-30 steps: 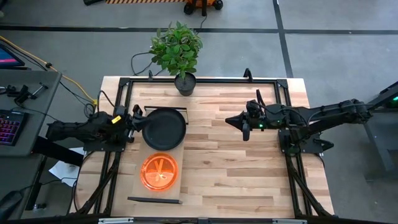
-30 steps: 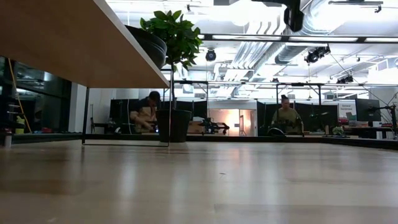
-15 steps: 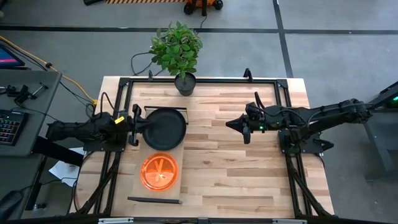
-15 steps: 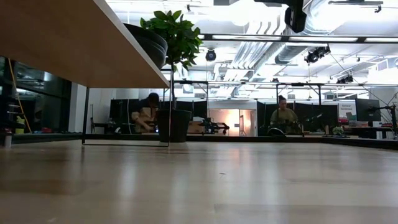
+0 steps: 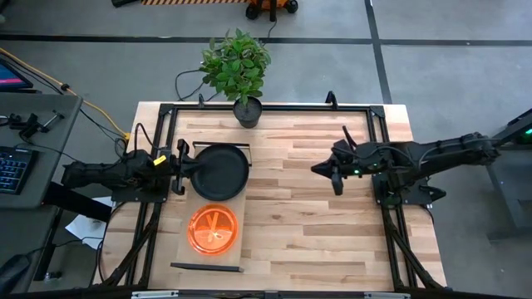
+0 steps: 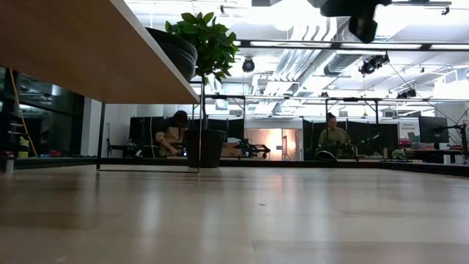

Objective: Place and stack plates onto a shelf
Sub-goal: Return to Home Position

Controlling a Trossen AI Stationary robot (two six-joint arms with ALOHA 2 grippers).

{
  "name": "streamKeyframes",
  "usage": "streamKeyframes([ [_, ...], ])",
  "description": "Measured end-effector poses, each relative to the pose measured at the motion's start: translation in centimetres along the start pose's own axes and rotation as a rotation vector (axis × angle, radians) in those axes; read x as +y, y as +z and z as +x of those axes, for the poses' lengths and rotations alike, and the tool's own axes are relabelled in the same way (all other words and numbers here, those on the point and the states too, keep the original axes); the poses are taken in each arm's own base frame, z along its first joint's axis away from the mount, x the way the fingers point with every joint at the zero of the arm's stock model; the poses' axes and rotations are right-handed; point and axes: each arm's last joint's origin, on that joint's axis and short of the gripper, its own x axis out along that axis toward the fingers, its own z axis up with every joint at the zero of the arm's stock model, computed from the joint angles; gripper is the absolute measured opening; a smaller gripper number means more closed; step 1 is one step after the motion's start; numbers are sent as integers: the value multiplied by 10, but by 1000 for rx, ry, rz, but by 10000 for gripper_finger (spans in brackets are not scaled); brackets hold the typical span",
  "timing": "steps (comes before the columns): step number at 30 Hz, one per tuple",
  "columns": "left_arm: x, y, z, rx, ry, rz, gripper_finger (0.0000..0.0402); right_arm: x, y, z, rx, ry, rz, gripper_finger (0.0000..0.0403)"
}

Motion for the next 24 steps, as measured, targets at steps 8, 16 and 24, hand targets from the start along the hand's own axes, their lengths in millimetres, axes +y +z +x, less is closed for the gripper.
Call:
streamKeyframes([
  [8,0,0,0,0,2,0,0,-23,-34,-23,-115,86,19,0],
  [16,0,0,0,0,3,-1,0,-59,-80,-20,-333,180,67,0],
  [24,0,0,0,0,4,-1,0,-80,-100,-27,-439,197,15,0],
])
